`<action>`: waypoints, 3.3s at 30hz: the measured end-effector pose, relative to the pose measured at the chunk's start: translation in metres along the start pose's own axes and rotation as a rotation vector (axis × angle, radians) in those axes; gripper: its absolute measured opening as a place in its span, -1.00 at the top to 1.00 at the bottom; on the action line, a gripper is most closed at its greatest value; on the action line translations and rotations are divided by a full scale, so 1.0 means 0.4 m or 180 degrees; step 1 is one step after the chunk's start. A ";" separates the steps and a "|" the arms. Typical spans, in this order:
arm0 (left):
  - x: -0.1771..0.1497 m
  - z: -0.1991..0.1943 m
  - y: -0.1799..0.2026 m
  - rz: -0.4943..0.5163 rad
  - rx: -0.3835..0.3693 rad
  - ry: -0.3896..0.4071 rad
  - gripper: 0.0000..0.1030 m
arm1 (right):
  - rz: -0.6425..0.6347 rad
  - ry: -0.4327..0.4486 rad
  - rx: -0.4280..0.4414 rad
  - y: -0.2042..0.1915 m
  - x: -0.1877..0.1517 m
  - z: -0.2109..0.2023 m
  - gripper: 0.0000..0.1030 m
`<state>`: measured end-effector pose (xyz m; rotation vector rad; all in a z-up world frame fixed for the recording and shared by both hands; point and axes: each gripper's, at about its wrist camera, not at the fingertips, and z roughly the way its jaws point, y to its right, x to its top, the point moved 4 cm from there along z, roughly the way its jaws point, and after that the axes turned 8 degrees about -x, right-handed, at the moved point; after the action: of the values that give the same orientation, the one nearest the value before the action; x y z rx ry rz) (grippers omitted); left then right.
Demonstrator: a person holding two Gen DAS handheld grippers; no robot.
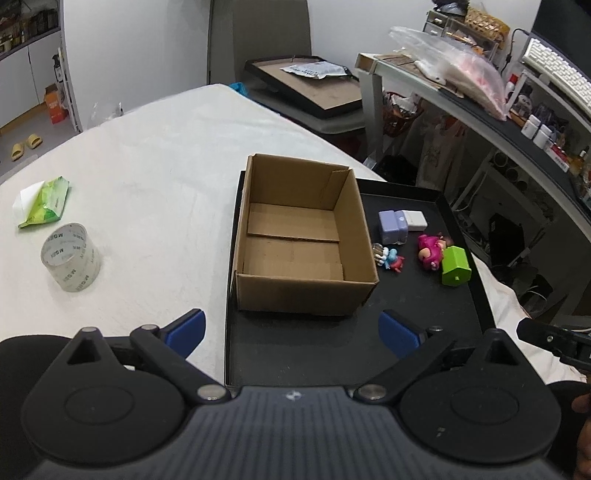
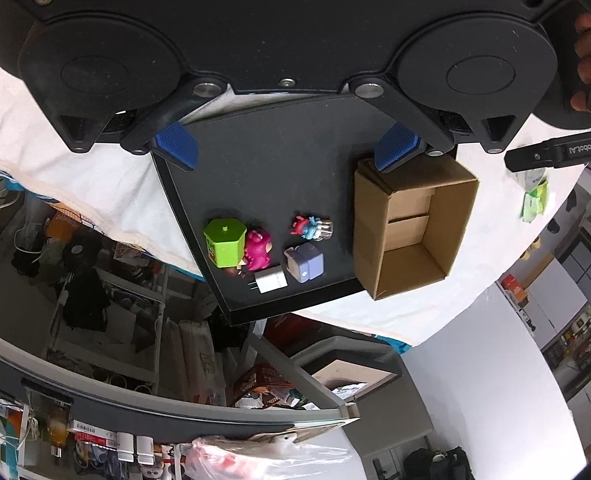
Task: Organize rigid objects
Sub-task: 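Move the right gripper to the green hexagonal container and grasp it, then carry the green container into the box and open the right gripper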
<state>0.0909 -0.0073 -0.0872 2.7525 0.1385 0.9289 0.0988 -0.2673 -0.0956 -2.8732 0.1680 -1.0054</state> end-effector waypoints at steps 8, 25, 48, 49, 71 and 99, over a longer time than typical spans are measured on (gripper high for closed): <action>0.035 0.049 -0.022 -0.0137 0.0055 0.0064 -0.89 | 0.0220 -0.0007 0.0038 0.031 0.022 0.083 -0.81; 0.106 0.178 -0.045 -0.0159 0.0247 -0.0073 -0.33 | 0.0715 -0.0238 -0.0107 0.112 0.095 0.310 -0.57; 0.182 0.363 -0.105 -0.0146 0.0578 -0.0515 0.22 | 0.0857 -0.0306 -0.0096 0.165 0.123 0.497 -0.49; 0.183 0.371 -0.106 -0.0152 0.0576 -0.0539 0.23 | 0.0863 -0.0316 -0.0079 0.165 0.123 0.504 -0.49; 0.154 0.390 -0.168 -0.0215 0.0489 -0.0445 0.83 | 0.0722 -0.0105 -0.0088 0.141 0.139 0.491 0.06; 0.135 0.368 -0.190 -0.0469 0.0128 -0.0413 0.80 | 0.0246 0.0088 0.0382 -0.166 0.234 0.323 0.06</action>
<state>0.2223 0.0472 -0.1881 2.7845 0.3353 0.7154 0.2571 -0.2076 -0.1303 -2.7242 0.2115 -1.0057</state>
